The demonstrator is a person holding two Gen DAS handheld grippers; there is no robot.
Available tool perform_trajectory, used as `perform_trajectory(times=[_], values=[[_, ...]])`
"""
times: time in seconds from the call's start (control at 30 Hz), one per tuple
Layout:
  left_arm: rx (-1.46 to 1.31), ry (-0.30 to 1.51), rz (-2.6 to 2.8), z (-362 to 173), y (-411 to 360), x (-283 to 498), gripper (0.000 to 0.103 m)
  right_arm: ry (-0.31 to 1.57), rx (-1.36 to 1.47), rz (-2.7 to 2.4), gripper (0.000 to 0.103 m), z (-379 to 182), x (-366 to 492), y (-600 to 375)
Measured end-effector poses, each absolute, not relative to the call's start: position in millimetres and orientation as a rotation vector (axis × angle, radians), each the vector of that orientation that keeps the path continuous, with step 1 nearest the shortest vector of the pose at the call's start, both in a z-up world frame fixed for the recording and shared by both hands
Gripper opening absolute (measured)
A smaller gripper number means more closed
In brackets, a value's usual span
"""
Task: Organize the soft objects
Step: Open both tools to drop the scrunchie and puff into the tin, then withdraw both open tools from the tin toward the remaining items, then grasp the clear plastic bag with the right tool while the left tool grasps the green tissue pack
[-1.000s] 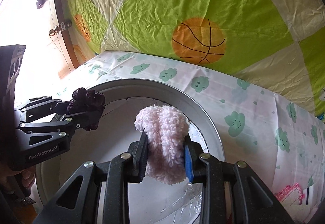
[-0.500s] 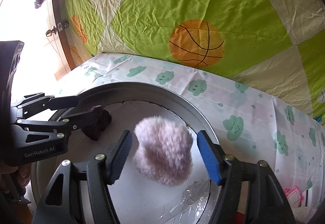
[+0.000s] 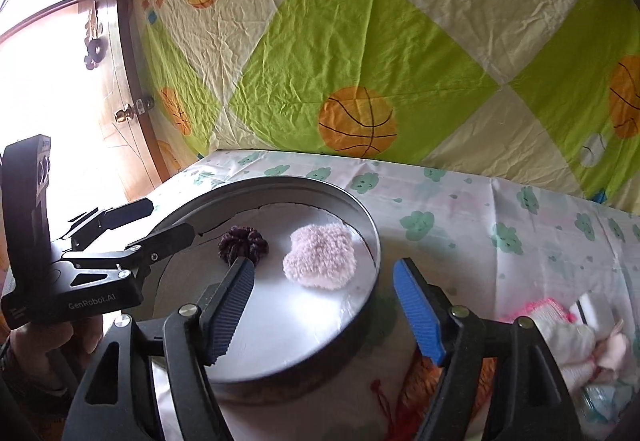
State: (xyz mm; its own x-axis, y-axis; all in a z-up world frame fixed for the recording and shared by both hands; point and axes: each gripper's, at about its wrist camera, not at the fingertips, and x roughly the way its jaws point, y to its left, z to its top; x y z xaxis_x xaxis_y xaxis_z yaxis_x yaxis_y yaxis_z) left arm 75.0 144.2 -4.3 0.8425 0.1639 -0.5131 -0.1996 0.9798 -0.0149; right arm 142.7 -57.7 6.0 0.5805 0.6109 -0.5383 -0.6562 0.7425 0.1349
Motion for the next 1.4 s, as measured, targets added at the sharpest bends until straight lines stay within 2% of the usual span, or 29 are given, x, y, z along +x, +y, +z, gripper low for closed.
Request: perform_trajectory(times=[0.37,0.73,1.4], values=[[0.025,0.452,-0.001,-17,17,37,0.092,0.546,0.049,0.417,0.084,-19,101,-215],[0.092,0.537,-0.142,-43,-74,54,0.092,0.593,0.035,0.259,0.084,-41,103,-260],[-0.018,0.655,-0.252,-60,-74,76,0.092,0.801,-0.049,0.236,0.084,-68,128,-255]])
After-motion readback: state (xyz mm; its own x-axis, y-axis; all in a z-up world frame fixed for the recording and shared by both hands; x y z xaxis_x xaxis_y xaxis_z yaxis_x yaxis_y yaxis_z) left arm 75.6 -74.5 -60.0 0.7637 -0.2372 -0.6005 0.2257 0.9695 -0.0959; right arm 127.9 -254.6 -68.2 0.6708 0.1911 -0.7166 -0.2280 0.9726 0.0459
